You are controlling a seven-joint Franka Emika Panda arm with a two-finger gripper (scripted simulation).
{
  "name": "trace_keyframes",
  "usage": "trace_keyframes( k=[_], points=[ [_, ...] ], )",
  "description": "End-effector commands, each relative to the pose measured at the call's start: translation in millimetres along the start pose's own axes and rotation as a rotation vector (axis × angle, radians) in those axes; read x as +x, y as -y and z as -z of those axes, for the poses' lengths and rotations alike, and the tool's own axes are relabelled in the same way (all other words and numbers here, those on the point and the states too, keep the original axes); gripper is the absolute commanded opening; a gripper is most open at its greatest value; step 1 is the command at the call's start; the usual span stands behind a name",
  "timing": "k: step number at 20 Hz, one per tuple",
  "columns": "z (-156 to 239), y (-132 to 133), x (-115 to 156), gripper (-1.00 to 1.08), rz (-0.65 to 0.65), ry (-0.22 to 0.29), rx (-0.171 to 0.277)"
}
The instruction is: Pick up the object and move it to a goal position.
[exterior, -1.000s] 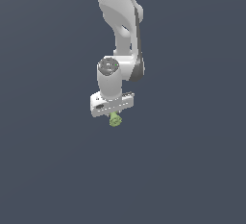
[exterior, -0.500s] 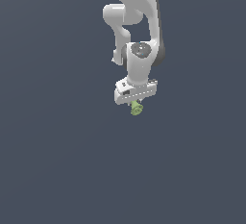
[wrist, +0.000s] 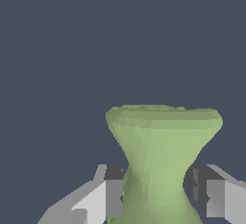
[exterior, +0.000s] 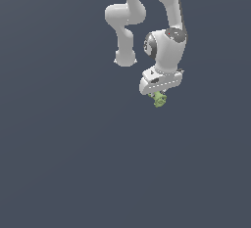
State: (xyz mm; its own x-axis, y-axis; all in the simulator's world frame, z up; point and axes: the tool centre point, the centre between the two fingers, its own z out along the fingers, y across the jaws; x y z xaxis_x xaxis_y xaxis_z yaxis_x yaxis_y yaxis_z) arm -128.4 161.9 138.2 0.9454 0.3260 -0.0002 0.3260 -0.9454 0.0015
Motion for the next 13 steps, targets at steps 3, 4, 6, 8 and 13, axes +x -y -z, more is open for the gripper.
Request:
trace_keyframes(
  k=[3, 4, 6, 8, 13],
  points=[
    [9.4, 33.3, -1.6, -1.00, -0.002, 0.000, 0.000],
    [10.9, 38.9, -1.7, -1.00, -0.002, 0.000, 0.000],
    [13.4, 47.8, -1.8, -1.00, -0.002, 0.000, 0.001],
    [15.2, 54.2, -1.7, -1.00, -0.002, 0.000, 0.001],
    [16.4, 58.5, -0.3, -1.00, -0.002, 0.000, 0.001]
  ],
)
